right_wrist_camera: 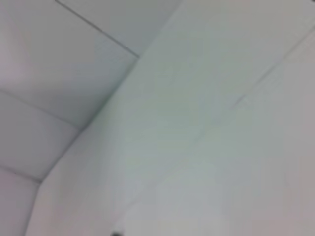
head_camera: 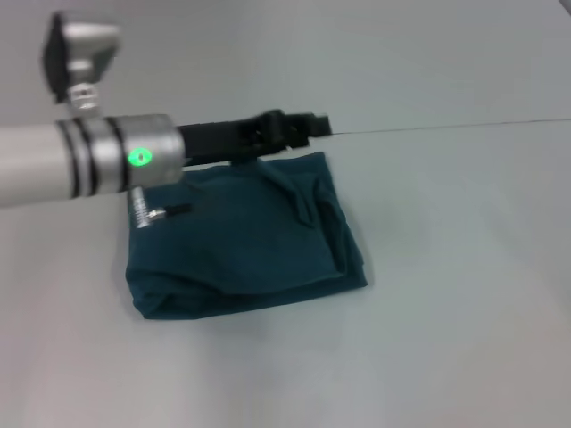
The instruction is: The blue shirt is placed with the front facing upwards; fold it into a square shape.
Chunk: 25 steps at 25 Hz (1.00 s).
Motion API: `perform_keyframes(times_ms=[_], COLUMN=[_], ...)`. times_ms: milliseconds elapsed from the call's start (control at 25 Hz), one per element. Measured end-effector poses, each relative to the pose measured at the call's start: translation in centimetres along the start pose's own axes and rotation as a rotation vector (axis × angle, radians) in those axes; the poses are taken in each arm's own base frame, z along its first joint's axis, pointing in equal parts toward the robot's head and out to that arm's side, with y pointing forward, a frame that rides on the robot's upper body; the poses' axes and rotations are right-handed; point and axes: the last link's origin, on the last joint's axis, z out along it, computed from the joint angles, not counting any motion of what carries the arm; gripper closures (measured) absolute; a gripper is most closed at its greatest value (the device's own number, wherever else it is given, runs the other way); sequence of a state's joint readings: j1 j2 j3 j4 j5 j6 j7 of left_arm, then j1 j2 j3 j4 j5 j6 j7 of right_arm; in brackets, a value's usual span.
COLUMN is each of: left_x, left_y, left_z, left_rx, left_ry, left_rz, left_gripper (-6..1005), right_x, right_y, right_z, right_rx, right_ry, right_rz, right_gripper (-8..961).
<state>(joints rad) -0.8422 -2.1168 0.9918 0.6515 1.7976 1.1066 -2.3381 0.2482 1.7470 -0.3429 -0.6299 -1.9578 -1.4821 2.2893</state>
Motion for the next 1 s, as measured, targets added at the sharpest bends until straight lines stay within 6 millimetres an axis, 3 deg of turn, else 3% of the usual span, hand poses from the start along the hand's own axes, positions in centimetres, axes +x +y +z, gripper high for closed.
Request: perform_keyframes(times_ms=[120, 280, 440, 680, 840, 1000], left_x=[0.1, 0.5, 0.0, -1.5, -2.0, -2.3], left_y=[0.1, -1.4, -3.5, -2.4, -1.1, -2.4], left_z=[1.7, 1.7, 1.7, 4.0, 5.2, 5.2], left_rx=[0.094, 0.232, 0.392, 0.335, 0.270, 0.321], left_ry=[-0.056, -0.075, -0.088, -0.049, -0.049, -0.015], left_rz=[0.009, -0.020, -0.086, -0.146, -0.158, -0.199], left_gripper=[560, 529, 381, 221, 200, 179], right_x=[0.4, 1.2, 2.3, 3.2, 3.6, 4.1], right_y=[0.7, 1.9, 3.4, 4.4, 4.8, 5.3], right_z=[0.9, 3.5, 6.2, 8.0, 8.7, 9.5], right_rx=[-0.020, -0.073, -0.136, -0.171, -0.188, -0.208], right_ry=[0.043, 0.061, 0.079, 0.085, 0.092, 0.110], right_rz=[-0.060, -0.093, -0.107, -0.105, -0.100, -0.089], right_gripper=[198, 198, 198, 198, 198, 198])
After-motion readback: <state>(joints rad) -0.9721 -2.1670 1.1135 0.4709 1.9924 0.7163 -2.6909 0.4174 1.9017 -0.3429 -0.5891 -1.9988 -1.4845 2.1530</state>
